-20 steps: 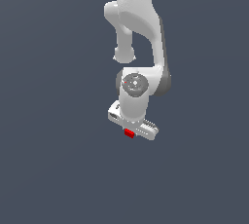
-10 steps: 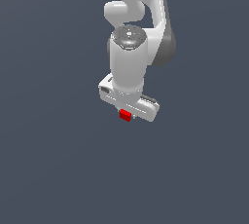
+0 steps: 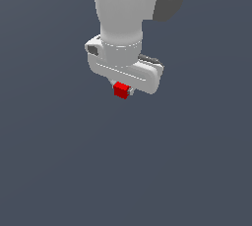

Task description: Pick up the red cube and move it to a goal position.

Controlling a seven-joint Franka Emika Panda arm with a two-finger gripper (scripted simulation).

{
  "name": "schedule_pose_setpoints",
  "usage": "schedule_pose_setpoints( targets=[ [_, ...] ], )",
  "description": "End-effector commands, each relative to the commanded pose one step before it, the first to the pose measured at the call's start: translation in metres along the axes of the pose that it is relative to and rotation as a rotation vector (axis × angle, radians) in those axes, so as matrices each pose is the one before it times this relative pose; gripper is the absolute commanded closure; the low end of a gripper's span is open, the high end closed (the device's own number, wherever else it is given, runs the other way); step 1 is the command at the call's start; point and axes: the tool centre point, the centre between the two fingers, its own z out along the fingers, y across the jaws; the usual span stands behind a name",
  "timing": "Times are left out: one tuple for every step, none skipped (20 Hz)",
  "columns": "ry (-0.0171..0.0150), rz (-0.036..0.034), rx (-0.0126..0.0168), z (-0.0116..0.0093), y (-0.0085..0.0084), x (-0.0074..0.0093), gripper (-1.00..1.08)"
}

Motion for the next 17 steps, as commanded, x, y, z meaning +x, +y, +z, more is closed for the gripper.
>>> schedule_pose_setpoints(
  targets=[
    [-0.00048, -0.00014, -0.00055, -0.02618, 0.00569, -0.0019, 1.08],
    [0.0, 0.0, 0.0, -0.00917, 0.00188, -0.00038, 1.08],
    [0.0, 0.0, 0.0, -0.0085, 0.00172, -0.00031, 1.08],
    [0.00027, -0.00027, -0.00031, -0.00787, 0.0013, -0.00042, 1.08],
    [0.0, 0.0, 0.0, -0.00713, 0.00141, -0.00018, 1.08],
    [0.0, 0.0, 0.0, -0.00648, 0.00126, -0.00013, 1.08],
    [0.0, 0.0, 0.0, -0.00584, 0.00112, -0.00007, 1.08],
    [0.0, 0.0, 0.0, -0.00522, 0.00098, -0.00003, 1.08],
    [0.00015, -0.00044, -0.00014, -0.00466, 0.00055, -0.00018, 1.08],
    [0.0, 0.0, 0.0, -0.00403, 0.00073, 0.00004, 1.08],
    [0.0, 0.0, 0.0, -0.00346, 0.00061, 0.00006, 1.08],
    [0.0, 0.0, 0.0, -0.0029, 0.0005, 0.00008, 1.08],
    [0.0, 0.0, 0.0, -0.00235, 0.0004, 0.00008, 1.08],
    [0.0, 0.0, 0.0, -0.00181, 0.0003, 0.00008, 1.08],
    [0.00008, -0.00048, -0.00003, -0.00132, -0.00008, -0.00011, 1.08],
    [0.0, 0.0, 0.0, -0.00077, 0.00012, 0.00004, 1.08],
    [0.0, 0.0, 0.0, -0.00025, 0.00004, 0.00001, 1.08]
  ],
)
